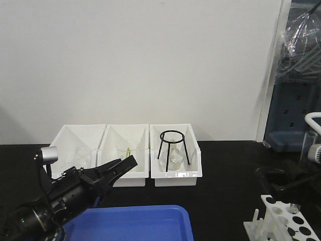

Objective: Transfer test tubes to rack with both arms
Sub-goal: 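Open the left gripper, withdraw it, and carry the tube over the rack with the right, then lower the test tube into a rack hole with the right gripper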

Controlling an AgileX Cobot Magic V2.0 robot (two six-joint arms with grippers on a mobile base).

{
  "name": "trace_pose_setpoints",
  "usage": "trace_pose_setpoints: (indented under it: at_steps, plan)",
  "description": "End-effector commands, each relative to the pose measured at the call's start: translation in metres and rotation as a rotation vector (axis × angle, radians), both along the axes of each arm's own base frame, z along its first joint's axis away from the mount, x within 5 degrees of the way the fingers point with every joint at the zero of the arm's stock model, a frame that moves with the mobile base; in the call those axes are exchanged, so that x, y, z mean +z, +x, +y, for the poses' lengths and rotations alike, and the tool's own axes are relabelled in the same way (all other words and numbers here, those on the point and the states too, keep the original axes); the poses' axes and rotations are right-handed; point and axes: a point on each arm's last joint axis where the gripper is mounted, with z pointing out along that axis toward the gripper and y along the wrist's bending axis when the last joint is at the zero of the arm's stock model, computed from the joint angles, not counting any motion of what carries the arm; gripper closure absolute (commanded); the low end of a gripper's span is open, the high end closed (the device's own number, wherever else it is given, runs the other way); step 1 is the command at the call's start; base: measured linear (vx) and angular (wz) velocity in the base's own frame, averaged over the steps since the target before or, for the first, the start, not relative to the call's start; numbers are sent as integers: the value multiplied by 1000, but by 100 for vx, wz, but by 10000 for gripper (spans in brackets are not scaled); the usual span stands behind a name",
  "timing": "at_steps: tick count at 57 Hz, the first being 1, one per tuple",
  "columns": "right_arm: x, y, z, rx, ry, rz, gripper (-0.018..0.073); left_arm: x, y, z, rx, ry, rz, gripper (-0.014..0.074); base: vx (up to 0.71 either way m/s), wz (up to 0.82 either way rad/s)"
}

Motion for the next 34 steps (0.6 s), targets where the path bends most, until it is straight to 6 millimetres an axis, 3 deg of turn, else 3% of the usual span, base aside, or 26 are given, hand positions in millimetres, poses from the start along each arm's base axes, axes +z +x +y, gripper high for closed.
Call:
trace_pose_setpoints:
  at_steps: [1,13,23,34]
  plan:
    - [16,-2,-3,-18,-15,-207,567,28,-3,2,-6,-96,-94,103,0,0]
    - [-11,-3,1,15,29,-147,567,28,-3,2,-6,-96,-95,103,0,0]
    - [-23,5,8,86,23,-143,566,28,-3,2,-6,-96,-95,103,0,0]
    - [-31,13,3,25,63,-166,566,28,-3,2,-9,-95,-96,103,0,0]
